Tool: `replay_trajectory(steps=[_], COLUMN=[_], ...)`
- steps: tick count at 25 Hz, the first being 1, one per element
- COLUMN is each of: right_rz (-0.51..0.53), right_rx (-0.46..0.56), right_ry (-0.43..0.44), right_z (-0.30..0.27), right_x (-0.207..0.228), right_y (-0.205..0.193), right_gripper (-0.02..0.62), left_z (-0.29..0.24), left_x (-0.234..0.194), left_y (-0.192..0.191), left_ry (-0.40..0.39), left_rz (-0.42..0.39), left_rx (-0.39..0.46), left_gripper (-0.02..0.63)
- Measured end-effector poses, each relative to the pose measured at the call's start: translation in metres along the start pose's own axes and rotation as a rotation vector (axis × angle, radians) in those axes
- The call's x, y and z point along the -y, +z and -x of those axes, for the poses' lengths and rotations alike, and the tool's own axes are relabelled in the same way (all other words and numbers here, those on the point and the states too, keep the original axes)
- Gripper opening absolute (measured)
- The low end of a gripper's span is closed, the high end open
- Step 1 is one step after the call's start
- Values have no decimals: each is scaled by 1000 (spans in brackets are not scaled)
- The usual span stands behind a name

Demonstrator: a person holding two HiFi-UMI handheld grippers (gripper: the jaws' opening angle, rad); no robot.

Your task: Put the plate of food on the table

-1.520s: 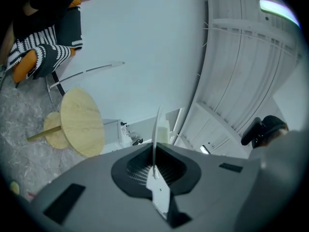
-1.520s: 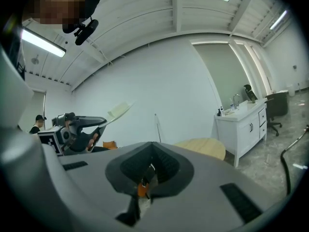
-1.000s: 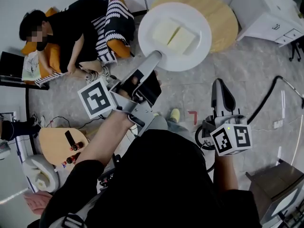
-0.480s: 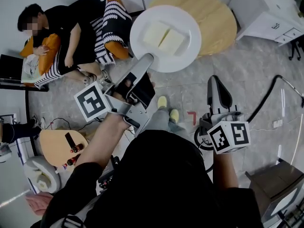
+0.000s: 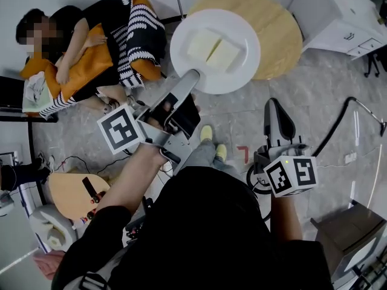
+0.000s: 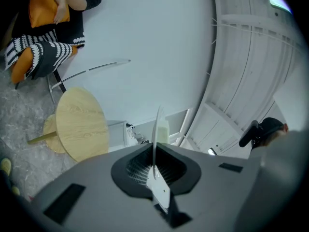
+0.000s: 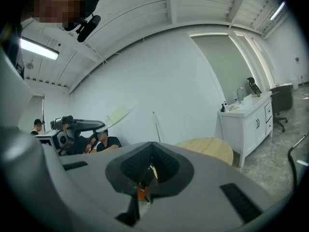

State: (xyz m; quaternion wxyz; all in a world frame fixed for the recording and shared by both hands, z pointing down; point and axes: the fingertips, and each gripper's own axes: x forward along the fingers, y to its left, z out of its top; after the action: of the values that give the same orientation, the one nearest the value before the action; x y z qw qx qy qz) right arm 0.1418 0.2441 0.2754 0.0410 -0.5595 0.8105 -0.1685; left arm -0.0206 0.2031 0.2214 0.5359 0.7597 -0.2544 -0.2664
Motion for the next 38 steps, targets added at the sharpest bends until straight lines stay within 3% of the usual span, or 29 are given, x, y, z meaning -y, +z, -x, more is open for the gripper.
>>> replay_trajectory(steps=[6,15,20,38], right_rz=[23,67,67,78], right_rx=[-16,-9,-25,-42], right_ry=[-27,-44,-75,-65], right_z=[-54,-97,-127,-143], right_x=[-1,-14,-9,-2], right_y=[10,20,24,25], right_gripper=[6,6,6,6], left_z=[-24,-38,-59,-68], left_x=[-23,-31,-46,-51], left_y=[48,93,119,130], left_ry=[-10,-55,-55,-55], left_rz=[24,25,65,70], left_rx=[-16,-38,-47,-23], left_gripper=[15,15,15,15])
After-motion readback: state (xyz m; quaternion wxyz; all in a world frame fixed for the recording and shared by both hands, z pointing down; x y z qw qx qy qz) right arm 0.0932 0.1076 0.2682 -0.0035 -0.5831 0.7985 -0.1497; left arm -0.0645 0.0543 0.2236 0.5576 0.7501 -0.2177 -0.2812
